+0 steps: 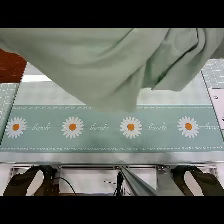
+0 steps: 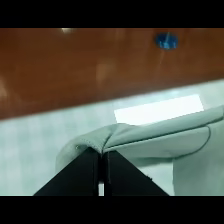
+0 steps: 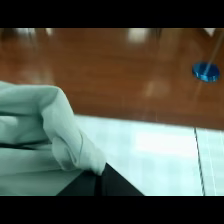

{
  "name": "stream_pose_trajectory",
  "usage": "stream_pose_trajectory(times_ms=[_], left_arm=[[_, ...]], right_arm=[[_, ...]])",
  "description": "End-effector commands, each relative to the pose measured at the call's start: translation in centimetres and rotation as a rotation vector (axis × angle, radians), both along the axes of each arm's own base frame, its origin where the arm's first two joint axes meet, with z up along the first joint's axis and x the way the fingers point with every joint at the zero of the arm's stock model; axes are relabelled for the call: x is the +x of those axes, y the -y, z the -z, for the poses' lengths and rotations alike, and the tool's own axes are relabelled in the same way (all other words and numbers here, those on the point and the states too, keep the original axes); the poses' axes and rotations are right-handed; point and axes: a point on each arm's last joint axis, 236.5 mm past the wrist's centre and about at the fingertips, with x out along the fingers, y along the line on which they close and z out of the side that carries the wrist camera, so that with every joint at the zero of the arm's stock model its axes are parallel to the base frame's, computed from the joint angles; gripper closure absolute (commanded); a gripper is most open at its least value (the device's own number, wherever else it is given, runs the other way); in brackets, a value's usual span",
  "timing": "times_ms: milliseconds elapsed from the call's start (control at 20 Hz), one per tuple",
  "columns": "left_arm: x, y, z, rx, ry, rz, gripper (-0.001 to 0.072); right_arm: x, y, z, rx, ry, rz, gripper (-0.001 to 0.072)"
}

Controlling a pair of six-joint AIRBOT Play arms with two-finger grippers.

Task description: Fold the shirts.

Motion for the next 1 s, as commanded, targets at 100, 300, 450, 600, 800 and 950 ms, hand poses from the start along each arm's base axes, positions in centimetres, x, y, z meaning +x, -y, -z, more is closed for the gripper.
stream_pose_trajectory(times_ms=[100, 300, 450, 600, 800, 950], left_arm=[[-3.4, -0.8, -8.8, 0.021, 0.385, -0.076, 0.0686], [-4.1, 0.4, -6.6, 0.028, 0.296, -0.029, 0.0686], [-4.4, 0.3, -1.7, 0.004, 0.074, -0.035, 0.0686], [-5.9, 1.3, 2.6, -0.004, -0.124, 0.01, 0.0686], [-8.4, 2.0, 8.5, 0.016, -0.401, 0.065, 0.0686], [-8.1, 2.4, 13.6, -0.03, -0.583, 0.102, 0.0686]], right_arm=[[-1.4, -1.1, -8.0, -0.047, 0.34, -0.029, 0.0686], [-2.2, -0.5, -7.5, -0.081, 0.316, -0.002, 0.0686], [-2.8, 1.7, -2.0, -0.085, 0.081, 0.081, 0.0686], [-5.1, -1.5, 3.2, 0.006, -0.162, -0.031, 0.0686], [-9.9, -5.5, 8.9, 0.1, -0.492, -0.186, 0.0686], [-9.2, -5.6, 11.1, 0.144, -0.57, -0.182, 0.0686]])
